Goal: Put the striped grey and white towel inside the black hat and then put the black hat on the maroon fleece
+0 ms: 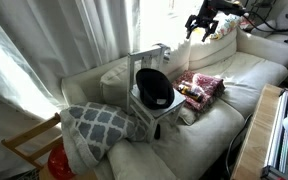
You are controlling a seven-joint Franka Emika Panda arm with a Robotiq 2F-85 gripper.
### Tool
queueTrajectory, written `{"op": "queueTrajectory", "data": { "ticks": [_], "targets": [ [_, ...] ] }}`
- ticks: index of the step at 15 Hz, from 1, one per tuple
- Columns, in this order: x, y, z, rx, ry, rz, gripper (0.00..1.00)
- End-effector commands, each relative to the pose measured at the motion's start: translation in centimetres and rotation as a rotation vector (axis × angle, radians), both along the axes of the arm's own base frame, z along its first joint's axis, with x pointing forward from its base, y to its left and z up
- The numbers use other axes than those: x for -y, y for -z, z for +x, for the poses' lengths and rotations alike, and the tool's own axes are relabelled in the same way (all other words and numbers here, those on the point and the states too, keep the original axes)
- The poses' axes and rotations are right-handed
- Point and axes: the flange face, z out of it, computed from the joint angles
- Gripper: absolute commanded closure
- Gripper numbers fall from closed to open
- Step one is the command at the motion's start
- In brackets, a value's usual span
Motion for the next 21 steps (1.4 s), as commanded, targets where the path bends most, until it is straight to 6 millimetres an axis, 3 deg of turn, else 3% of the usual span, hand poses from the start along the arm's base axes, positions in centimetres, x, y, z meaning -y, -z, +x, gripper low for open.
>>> {"op": "queueTrajectory", "data": {
  "ticks": [1, 5, 7, 15, 16, 18, 21],
  "targets": [
    [0.0, 0.0, 0.0, -0.001, 0.0, 0.0, 0.0],
    [5.2, 3.7, 3.9, 0.023, 0.225, -0.079, 0.0],
    [7.6, 5.8, 6.3, 0.065, 0.347, -0.034, 0.0],
    [13.6, 13.4, 16.2, 0.157, 0.659, 0.199, 0.0],
    [12.0, 11.4, 13.5, 0.131, 0.601, 0.142, 0.0],
    [13.2, 12.7, 15.2, 0.145, 0.632, 0.164, 0.0],
    [13.5, 13.3, 16.0, 0.153, 0.64, 0.172, 0.0]
  ]
}}
